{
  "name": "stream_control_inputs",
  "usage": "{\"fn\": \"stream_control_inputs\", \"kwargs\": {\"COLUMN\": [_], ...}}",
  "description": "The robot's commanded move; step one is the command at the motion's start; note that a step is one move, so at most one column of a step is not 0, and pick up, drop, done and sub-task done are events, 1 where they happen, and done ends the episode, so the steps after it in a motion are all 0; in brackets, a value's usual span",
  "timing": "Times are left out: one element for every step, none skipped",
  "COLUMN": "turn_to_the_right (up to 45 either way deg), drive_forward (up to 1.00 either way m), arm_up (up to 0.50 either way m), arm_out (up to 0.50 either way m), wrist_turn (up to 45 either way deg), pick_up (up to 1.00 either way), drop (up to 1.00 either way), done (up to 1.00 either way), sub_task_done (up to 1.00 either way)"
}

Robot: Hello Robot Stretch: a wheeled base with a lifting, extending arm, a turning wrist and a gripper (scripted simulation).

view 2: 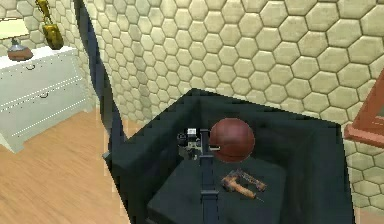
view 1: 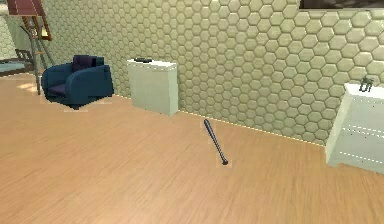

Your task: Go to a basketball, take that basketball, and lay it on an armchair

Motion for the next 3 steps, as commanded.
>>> {"fn": "stream_control_inputs", "kwargs": {"turn_to_the_right": [0.0,0.0,0.0], "drive_forward": [0.0,0.0,0.0], "arm_up": [0.0,0.1,0.0], "arm_out": [0.0,0.0,-0.08], "wrist_turn": [0.0,0.0,0.0], "pick_up": [0.0,0.0,0.0], "drop": [1.0,0.0,0.0], "done": [0.0,0.0,0.0], "sub_task_done": [0.0,0.0,0.0]}}
